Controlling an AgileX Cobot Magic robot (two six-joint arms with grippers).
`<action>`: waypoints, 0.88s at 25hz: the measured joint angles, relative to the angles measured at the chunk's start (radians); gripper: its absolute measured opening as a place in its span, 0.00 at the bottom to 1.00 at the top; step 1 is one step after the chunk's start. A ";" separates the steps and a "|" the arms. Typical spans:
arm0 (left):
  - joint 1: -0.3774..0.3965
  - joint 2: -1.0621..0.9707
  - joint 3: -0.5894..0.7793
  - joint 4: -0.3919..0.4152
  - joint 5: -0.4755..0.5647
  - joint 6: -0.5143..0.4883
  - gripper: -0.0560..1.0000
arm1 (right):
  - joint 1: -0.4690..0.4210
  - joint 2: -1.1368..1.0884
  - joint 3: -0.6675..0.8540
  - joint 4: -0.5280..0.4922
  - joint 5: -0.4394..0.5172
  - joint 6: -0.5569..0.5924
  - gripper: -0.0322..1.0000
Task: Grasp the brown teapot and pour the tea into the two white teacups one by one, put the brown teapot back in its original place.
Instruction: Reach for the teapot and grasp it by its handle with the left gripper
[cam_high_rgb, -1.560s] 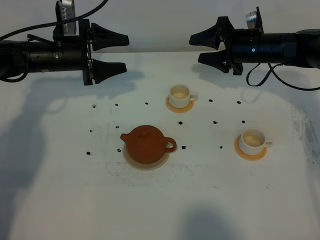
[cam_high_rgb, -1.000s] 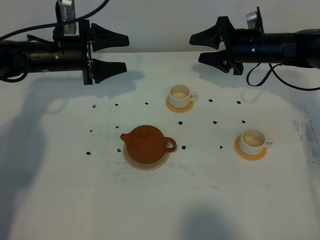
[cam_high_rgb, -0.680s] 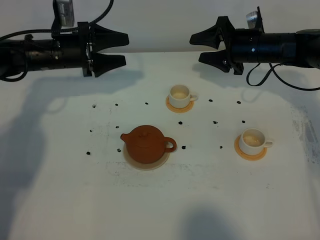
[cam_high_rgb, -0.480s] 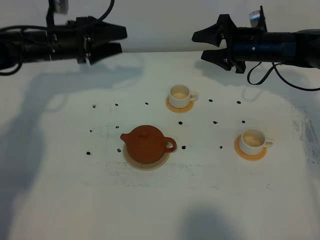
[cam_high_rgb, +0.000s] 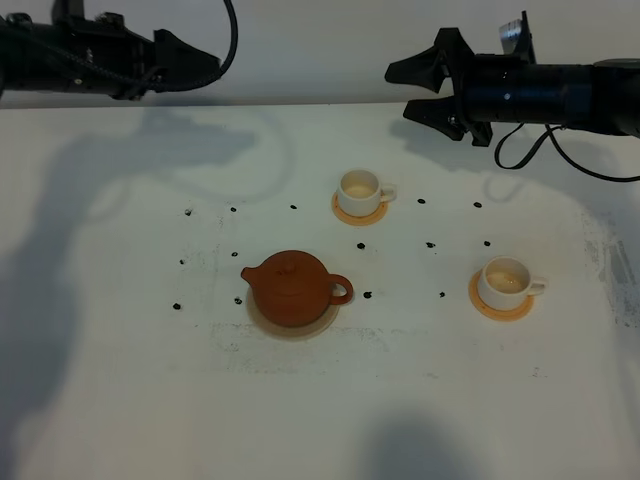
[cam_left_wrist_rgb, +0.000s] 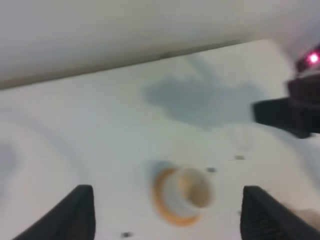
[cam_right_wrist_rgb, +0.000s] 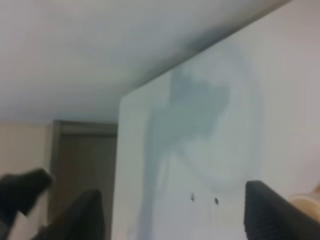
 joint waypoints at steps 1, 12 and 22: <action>0.000 -0.009 0.000 0.028 -0.021 -0.015 0.62 | 0.000 0.000 0.000 -0.006 0.008 0.000 0.60; 0.000 -0.076 0.000 0.533 -0.117 -0.339 0.62 | 0.000 -0.028 0.000 0.052 0.037 -0.315 0.60; -0.076 -0.106 0.000 1.055 -0.133 -0.657 0.62 | 0.000 -0.179 0.000 -0.417 -0.214 -0.216 0.55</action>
